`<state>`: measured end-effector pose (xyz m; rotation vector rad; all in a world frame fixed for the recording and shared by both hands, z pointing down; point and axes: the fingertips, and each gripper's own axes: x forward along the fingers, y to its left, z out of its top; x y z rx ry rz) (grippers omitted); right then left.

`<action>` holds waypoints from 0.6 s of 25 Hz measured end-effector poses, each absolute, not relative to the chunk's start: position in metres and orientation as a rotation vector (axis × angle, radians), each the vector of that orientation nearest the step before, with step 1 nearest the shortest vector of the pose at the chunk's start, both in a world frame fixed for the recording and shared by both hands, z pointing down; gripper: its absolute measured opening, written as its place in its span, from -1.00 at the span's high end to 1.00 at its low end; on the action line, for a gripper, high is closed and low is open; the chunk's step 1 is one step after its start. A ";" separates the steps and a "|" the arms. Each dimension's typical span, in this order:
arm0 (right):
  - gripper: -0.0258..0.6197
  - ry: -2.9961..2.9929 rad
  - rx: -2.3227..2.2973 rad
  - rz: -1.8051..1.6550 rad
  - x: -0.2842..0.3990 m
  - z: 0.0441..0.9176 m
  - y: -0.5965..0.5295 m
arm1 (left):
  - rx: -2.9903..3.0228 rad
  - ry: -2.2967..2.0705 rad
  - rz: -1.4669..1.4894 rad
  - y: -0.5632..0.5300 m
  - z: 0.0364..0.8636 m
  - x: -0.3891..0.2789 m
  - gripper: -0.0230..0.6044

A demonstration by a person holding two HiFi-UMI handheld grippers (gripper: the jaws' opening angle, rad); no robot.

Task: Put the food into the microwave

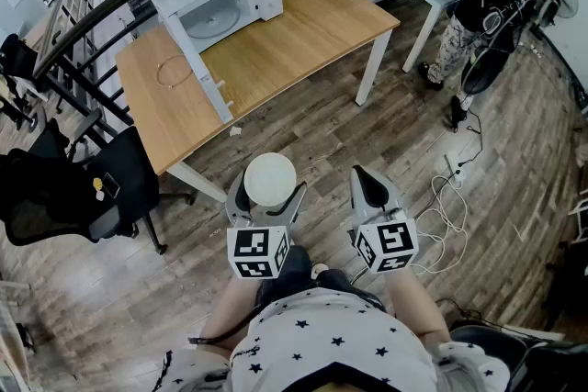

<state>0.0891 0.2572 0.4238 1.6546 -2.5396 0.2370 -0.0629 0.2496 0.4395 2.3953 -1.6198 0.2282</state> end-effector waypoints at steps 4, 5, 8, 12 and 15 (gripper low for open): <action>0.90 -2.546 1.663 0.172 0.092 0.415 0.287 | 2.406 -1.614 0.240 0.278 0.438 -0.061 -0.60; 0.90 -2.550 1.667 0.167 0.092 0.414 0.292 | 2.410 -1.613 0.239 0.283 0.438 -0.061 -0.60; 0.90 -2.563 1.679 0.177 0.090 0.411 0.304 | 2.420 -1.610 0.236 0.295 0.435 -0.060 -0.60; 0.90 -2.581 1.667 0.195 0.087 0.410 0.316 | 2.436 -1.605 0.224 0.305 0.429 -0.058 -0.61; 0.90 -2.592 1.650 0.181 0.085 0.407 0.319 | 2.437 -1.614 0.210 0.309 0.425 -0.056 -0.60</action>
